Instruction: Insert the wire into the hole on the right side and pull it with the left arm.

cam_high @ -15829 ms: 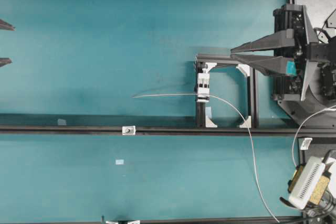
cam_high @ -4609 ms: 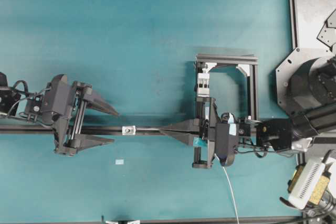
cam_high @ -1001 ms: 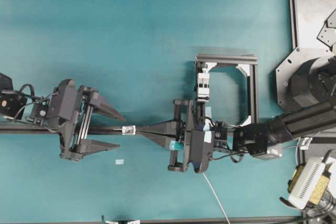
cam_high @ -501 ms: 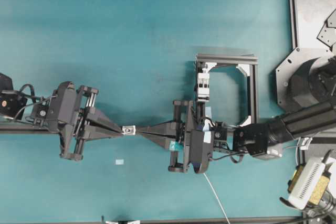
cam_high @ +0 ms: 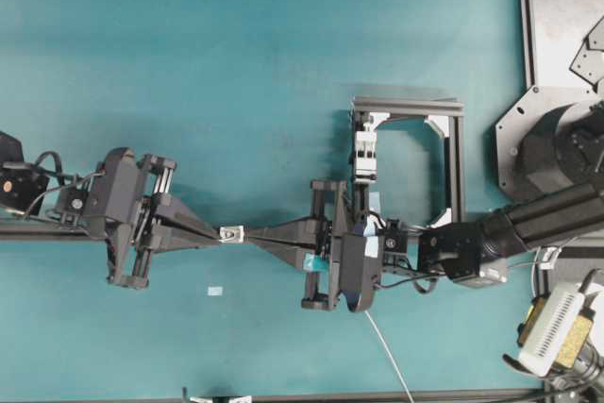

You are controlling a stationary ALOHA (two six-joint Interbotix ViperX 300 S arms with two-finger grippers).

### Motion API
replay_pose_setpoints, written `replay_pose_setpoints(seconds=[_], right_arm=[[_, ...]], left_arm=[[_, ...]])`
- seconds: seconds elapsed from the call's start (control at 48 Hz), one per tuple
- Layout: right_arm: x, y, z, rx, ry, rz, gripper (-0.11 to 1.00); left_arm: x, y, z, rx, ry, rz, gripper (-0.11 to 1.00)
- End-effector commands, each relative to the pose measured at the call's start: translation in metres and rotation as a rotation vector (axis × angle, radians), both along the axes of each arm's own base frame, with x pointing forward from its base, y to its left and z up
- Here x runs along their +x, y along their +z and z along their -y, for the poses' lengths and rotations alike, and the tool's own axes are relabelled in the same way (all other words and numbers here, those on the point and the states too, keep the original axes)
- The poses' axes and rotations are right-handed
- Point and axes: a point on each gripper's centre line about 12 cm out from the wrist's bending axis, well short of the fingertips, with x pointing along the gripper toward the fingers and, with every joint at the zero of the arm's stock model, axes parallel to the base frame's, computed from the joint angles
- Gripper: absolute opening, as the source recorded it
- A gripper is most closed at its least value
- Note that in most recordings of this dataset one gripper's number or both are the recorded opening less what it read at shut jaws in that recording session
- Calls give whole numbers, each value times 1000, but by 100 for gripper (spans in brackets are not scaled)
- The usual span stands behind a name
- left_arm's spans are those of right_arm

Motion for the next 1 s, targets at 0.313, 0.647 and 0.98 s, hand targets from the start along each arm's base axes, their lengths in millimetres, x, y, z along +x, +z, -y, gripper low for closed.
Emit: replay_pose_setpoints(seconds=[0.313,0.647,0.98], right_arm=[[6,10,3,19,-16,30,2],[3,20,1,39,-2,28,84],[-1,21,2,38,3,25,87]], left_arm=[[2,9,3,-4,-8,15,-10],[2,9,3,-2,-8,14,-10],[-3,14,2,3,-10,10,-10]])
